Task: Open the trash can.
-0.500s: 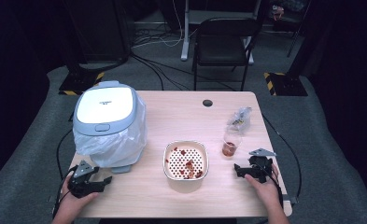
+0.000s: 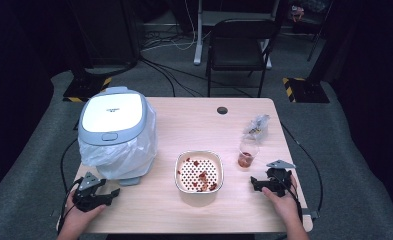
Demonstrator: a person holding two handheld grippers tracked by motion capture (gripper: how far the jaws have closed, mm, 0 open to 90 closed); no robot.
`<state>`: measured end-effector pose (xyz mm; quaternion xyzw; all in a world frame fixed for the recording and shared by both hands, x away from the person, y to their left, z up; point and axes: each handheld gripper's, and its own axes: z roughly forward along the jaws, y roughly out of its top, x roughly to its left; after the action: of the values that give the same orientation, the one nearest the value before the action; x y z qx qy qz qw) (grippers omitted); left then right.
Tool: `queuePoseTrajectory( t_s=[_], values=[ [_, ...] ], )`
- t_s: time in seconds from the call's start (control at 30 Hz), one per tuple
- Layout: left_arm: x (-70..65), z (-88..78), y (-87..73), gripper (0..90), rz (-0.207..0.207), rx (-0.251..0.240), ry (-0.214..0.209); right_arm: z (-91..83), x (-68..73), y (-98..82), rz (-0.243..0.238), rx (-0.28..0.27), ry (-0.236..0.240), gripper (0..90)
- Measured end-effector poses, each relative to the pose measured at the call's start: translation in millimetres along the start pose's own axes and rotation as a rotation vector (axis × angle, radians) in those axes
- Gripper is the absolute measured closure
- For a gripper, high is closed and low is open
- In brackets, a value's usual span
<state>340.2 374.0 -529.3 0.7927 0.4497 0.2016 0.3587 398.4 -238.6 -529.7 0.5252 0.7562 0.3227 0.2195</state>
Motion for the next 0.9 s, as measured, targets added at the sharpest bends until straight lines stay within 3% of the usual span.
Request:
queuePoseTrajectory(
  t_s=[0.03, 0.17, 0.27, 0.37, 0.43, 0.6, 0.8, 0.87, 0.9],
  values=[
    [-0.5, 0.4, -0.5, 28.1, -0.033, -0.018, -0.005, 0.0, 0.0, 0.0, -0.001, 0.000, 0.000, 0.0],
    [2.8, 0.2, -0.2, 30.8, -0.072, -0.035, -0.008, 0.0, 0.0, 0.0, 0.000, 0.000, 0.001, 0.0],
    [3.0, -1.0, 1.3, 35.7, -0.061, -0.016, 0.008, 0.0, 0.0, 0.0, 0.000, 0.000, 0.000, 0.0],
    [2.9, -2.6, 4.5, 35.7, -0.088, -0.007, -0.005, 0.0, 0.0, 0.0, 0.000, 0.000, 0.000, 0.0],
    [4.5, -6.4, 9.0, 35.7, -0.084, -0.020, 0.001, 0.0, 0.0, 0.0, 0.000, 0.000, 0.000, 0.0],
    [10.5, -22.0, 24.0, 33.4, -0.121, -0.070, 0.024, 0.0, 0.0, 0.0, 0.000, 0.000, 0.001, 0.0],
    [15.7, -27.6, 33.5, 27.9, -0.122, -0.109, 0.044, 0.0, -0.1, 0.0, 0.000, 0.000, 0.001, 0.0],
    [18.9, -29.2, 38.2, 27.0, -0.100, -0.108, 0.028, 0.0, -0.1, 0.0, 0.000, 0.000, 0.001, 0.0],
    [20.3, -29.9, 40.7, 27.0, -0.069, -0.094, 0.030, 0.0, 0.0, 0.0, 0.000, -0.001, 0.001, 0.0]
  ],
)
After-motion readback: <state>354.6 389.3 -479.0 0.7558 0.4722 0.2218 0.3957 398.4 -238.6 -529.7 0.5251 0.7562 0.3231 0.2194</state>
